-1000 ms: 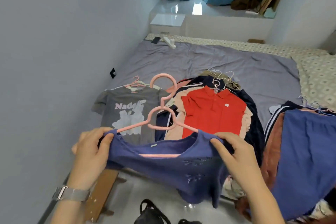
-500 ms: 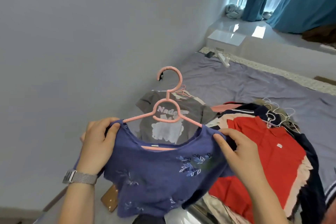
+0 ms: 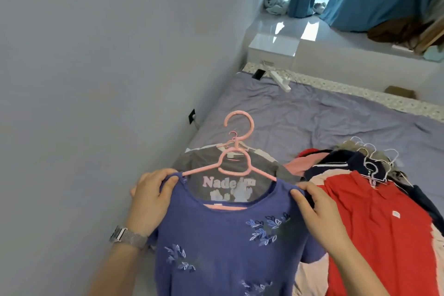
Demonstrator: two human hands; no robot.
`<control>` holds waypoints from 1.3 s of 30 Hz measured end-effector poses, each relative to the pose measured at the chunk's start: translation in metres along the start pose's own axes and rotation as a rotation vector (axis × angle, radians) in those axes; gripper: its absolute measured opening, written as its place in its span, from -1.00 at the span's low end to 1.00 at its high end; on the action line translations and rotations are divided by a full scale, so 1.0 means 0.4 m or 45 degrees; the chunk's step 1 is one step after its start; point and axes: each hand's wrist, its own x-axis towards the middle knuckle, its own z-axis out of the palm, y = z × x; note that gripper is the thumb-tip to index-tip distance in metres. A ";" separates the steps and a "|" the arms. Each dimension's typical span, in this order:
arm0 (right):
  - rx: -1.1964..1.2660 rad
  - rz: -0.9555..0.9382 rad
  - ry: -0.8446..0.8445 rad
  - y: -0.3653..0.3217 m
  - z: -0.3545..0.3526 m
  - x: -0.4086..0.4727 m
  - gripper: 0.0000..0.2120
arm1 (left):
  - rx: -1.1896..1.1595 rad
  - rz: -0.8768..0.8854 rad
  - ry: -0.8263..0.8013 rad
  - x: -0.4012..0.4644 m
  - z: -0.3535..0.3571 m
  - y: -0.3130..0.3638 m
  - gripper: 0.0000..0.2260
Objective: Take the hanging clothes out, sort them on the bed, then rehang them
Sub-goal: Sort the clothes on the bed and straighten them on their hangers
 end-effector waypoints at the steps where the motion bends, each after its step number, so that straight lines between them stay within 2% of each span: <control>1: -0.022 -0.013 0.043 -0.009 0.013 0.054 -0.83 | 0.003 0.013 0.006 0.063 0.011 -0.014 -0.83; 3: -0.160 -0.036 0.165 -0.015 0.041 0.166 -0.83 | 0.001 -0.006 0.018 0.194 0.064 -0.055 -0.79; 5: -0.428 0.021 0.249 0.011 0.076 0.273 -0.75 | -0.018 -0.041 -0.078 0.317 0.153 -0.110 -0.77; 6: -0.536 0.107 0.219 0.031 0.096 0.314 -0.71 | -0.019 -0.062 -0.146 0.369 0.203 -0.136 -0.79; 9: -0.733 0.354 -0.105 0.112 0.162 0.373 -0.49 | 0.180 -0.146 -0.278 0.490 0.346 -0.193 -0.82; 11: -0.781 0.460 -0.310 0.193 0.203 0.374 -0.50 | 0.298 -0.184 -0.331 0.568 0.415 -0.224 -0.79; 15: -0.637 0.648 -0.479 0.342 0.255 0.320 -0.58 | 0.318 -0.246 -0.450 0.724 0.525 -0.338 -0.78; 18: -0.580 0.712 -0.548 0.419 0.264 0.272 -0.53 | 0.266 -0.295 -0.319 0.785 0.595 -0.420 -0.73; 20: -0.551 0.757 -0.602 0.453 0.261 0.239 -0.45 | 0.392 -0.205 -0.322 0.757 0.649 -0.442 -0.63; 22: -0.504 0.857 -0.648 0.478 0.254 0.202 -0.49 | 0.451 -0.125 -0.430 0.675 0.695 -0.431 -0.59; 28: -0.471 1.051 -0.641 0.517 0.183 0.105 -0.62 | 0.369 0.113 -0.960 0.407 0.819 -0.306 -0.60; 31: -0.465 1.115 -0.538 0.534 0.122 0.072 -0.65 | 0.212 0.183 -1.209 0.355 0.875 -0.211 -0.68; 34: -0.447 1.133 -0.363 0.566 0.056 0.047 -0.63 | 0.020 0.248 -1.183 0.328 0.930 -0.120 -0.74; 39: -0.395 1.224 -0.110 0.625 -0.037 -0.028 -0.62 | 0.004 0.378 -1.183 0.270 0.997 0.001 -0.70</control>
